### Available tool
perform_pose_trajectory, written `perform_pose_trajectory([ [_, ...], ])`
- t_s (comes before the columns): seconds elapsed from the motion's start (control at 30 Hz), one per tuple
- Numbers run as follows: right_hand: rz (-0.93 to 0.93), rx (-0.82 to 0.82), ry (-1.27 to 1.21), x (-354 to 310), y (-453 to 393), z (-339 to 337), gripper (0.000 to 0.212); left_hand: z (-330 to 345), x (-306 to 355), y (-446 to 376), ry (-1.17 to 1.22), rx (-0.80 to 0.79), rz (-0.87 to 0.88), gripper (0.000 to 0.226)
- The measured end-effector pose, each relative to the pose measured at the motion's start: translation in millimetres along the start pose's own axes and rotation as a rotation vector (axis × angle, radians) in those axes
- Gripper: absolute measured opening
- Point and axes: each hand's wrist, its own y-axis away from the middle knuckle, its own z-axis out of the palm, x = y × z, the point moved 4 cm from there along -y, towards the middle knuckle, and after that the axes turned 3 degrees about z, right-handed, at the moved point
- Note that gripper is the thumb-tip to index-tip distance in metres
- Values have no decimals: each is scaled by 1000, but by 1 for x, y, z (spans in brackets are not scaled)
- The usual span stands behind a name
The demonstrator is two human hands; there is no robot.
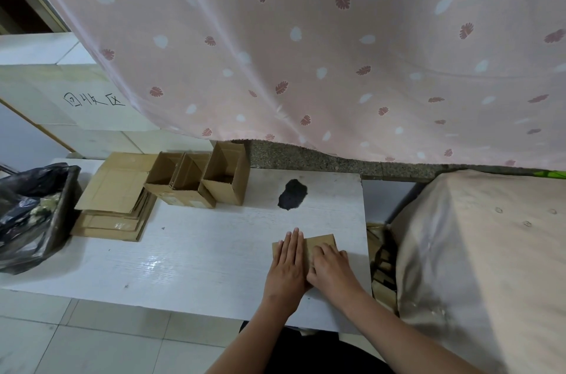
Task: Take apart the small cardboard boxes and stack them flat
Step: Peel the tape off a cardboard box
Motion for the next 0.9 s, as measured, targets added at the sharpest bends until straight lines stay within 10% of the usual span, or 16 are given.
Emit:
perform_pose_trajectory([
  [0.9, -200, 42, 90, 5, 5, 0, 20, -7, 6, 3, -79, 109, 39, 98],
])
